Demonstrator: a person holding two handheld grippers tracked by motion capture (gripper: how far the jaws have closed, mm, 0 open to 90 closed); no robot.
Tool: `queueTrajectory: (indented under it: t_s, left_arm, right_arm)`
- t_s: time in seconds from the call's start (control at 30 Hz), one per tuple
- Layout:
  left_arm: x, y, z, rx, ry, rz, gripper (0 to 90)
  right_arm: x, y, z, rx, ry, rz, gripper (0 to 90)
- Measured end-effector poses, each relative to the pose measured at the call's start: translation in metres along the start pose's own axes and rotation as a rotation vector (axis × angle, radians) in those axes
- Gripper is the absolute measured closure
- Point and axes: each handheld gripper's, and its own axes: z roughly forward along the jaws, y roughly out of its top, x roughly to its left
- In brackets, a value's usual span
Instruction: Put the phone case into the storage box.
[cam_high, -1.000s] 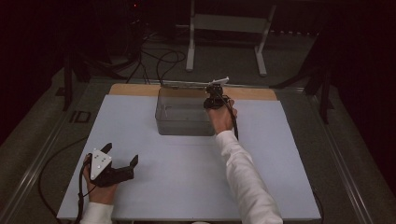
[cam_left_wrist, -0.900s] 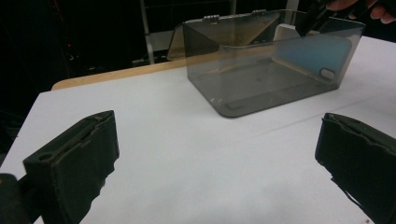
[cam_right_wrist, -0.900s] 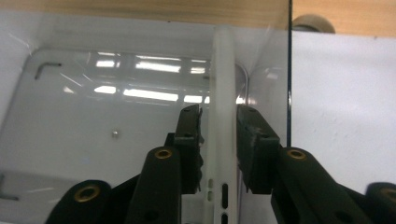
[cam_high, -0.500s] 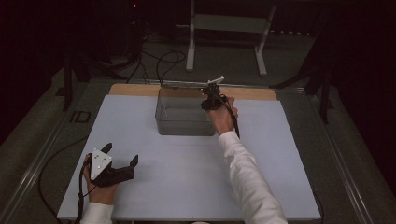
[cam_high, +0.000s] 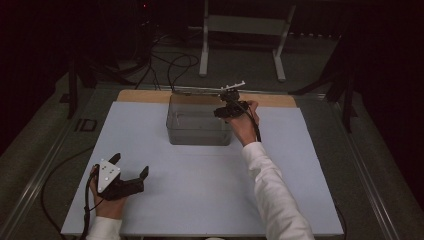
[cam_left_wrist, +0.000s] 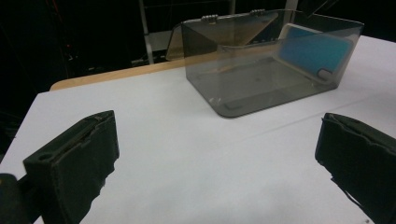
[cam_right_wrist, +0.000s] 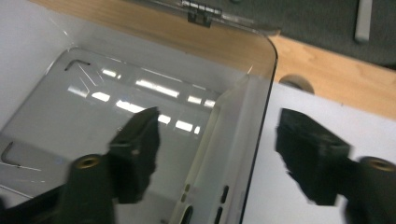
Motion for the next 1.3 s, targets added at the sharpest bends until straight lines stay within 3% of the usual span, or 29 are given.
queueTrajectory:
  t_s: [0.17,0.4,0.83,1.3]
  left_arm:
    - [0.0,0.0,0.0,0.0,-0.001,0.0,0.5]
    - [0.0,0.0,0.001,0.005,-0.003,0.004,0.5]
    - [-0.002,-0.001,0.003,0.016,-0.016,0.005,0.5]
    - [-0.002,0.0,0.003,0.017,-0.019,0.004,0.4]
  right_arm:
    - [-0.004,-0.005,-0.005,-0.051,0.033,-0.035,14.4]
    - [-0.012,-0.018,-0.013,-0.143,0.088,-0.051,11.7]
    - [-0.018,-0.049,-0.028,-0.202,0.158,-0.029,10.7]
    - [-0.022,-0.076,-0.053,-0.253,0.144,-0.052,13.3]
